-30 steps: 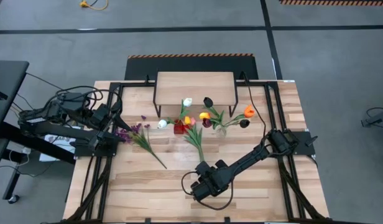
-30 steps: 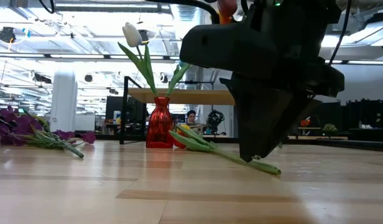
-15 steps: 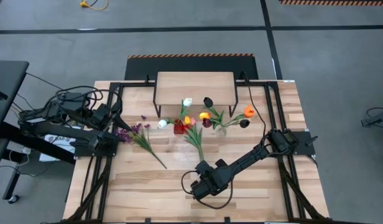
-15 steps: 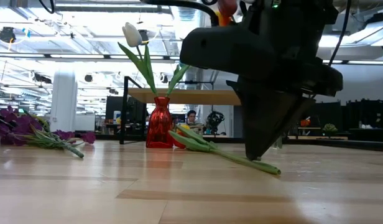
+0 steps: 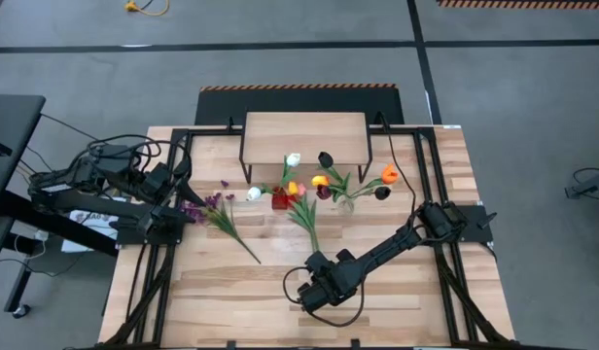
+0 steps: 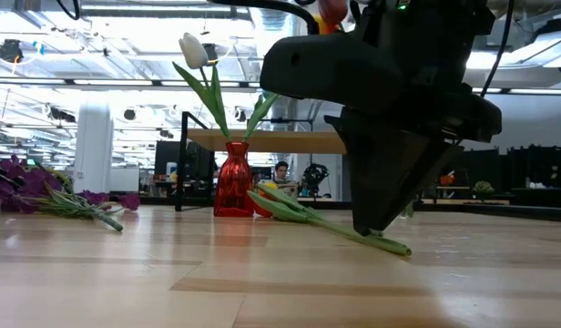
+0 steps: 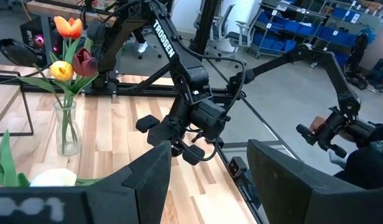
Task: Pick and place flowers into a vace then onto a shelf
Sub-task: Put the red flower into the transparent vase
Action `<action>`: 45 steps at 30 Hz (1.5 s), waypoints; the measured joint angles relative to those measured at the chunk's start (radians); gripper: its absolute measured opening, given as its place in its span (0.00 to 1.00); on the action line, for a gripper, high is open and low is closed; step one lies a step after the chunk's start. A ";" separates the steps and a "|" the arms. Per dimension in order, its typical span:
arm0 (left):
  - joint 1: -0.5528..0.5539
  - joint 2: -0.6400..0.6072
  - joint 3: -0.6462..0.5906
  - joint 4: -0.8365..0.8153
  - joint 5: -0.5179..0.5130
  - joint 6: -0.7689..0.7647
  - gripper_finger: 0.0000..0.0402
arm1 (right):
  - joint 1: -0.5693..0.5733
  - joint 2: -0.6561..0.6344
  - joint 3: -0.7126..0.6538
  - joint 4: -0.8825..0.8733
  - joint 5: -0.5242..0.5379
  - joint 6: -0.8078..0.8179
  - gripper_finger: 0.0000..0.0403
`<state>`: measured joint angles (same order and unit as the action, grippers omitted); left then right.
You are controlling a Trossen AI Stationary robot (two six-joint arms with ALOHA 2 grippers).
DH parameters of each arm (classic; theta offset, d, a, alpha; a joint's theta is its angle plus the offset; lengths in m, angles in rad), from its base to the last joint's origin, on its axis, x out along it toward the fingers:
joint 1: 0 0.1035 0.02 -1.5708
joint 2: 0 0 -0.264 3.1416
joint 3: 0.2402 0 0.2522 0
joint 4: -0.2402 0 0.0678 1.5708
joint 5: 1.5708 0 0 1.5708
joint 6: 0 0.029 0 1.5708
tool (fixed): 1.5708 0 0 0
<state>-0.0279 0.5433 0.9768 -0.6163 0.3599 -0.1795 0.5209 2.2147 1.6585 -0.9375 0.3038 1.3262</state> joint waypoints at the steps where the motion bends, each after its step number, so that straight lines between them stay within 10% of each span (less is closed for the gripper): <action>1: 0.000 0.000 0.000 0.000 0.000 0.000 0.50 | 0.000 0.000 0.000 0.000 0.000 0.000 0.17; 45: 0.000 0.000 0.000 -0.006 0.000 -0.002 0.50 | 0.003 0.002 -0.013 -0.006 0.025 0.008 0.00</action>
<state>-0.0280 0.5434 0.9768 -0.6220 0.3603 -0.1815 0.5240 2.2166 1.6454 -0.9433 0.3287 1.3345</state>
